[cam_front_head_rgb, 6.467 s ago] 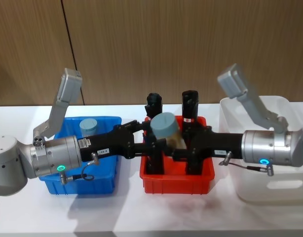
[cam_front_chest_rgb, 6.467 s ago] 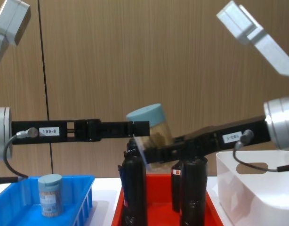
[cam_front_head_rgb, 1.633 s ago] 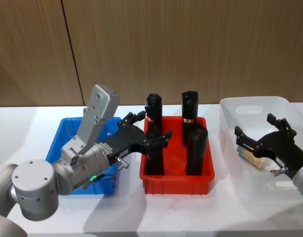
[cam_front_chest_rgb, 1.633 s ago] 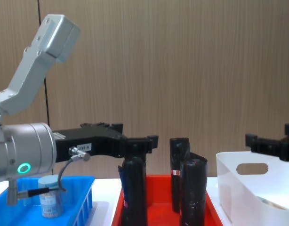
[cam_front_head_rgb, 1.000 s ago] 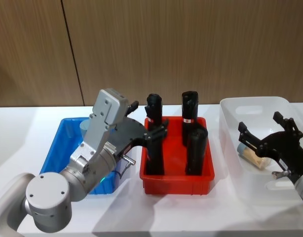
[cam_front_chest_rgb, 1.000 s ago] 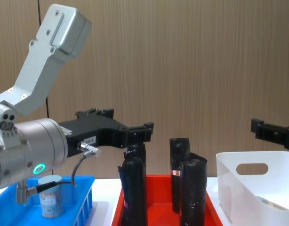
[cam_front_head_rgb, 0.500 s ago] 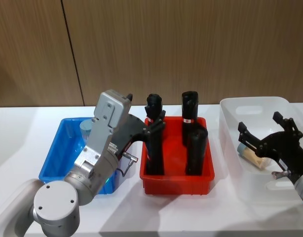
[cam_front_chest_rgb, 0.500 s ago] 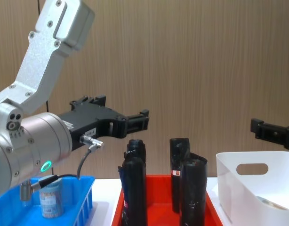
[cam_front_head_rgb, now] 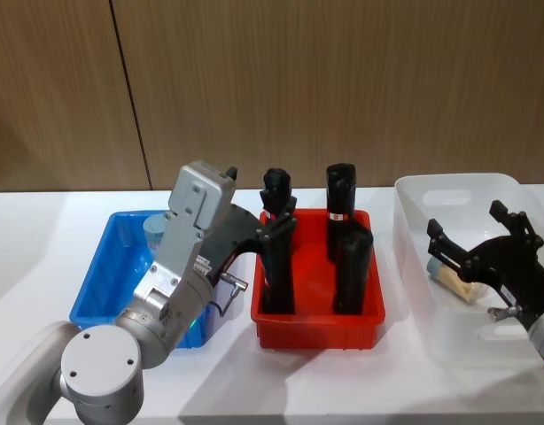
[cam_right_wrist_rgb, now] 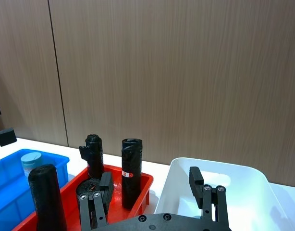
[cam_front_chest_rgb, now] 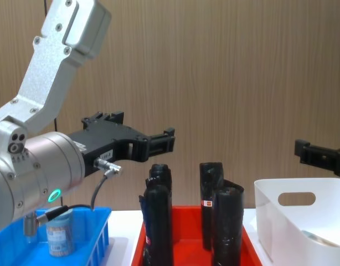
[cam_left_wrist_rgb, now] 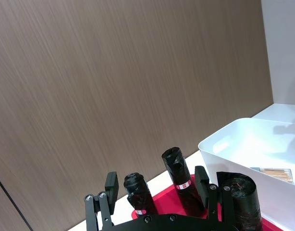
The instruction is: Pick the cotton swabs from the blue box and place them into the white box.
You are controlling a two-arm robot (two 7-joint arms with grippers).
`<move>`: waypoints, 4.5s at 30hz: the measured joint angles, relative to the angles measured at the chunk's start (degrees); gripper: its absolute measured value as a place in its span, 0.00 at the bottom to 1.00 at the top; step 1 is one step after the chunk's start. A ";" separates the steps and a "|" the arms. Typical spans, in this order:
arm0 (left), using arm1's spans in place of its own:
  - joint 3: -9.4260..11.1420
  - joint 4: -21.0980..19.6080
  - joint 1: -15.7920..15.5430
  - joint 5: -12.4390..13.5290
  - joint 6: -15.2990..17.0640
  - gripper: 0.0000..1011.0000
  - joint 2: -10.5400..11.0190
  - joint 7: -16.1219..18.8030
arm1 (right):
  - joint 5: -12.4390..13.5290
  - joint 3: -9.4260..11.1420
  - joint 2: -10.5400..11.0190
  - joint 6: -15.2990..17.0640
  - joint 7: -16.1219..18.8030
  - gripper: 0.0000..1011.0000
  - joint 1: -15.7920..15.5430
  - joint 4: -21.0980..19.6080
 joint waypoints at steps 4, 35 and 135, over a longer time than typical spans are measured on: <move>-0.01 0.00 -0.01 0.00 0.00 0.99 0.01 0.00 | -0.02 0.00 -0.01 0.03 0.06 0.99 0.02 0.03; -0.04 0.06 -0.03 -0.05 0.04 0.99 0.02 0.00 | -1.25 -1.21 -1.46 14.18 14.04 0.99 6.61 3.13; -0.03 0.05 -0.03 -0.04 0.04 0.99 0.01 0.00 | -3.84 -1.78 -5.89 23.09 18.73 0.51 22.73 13.19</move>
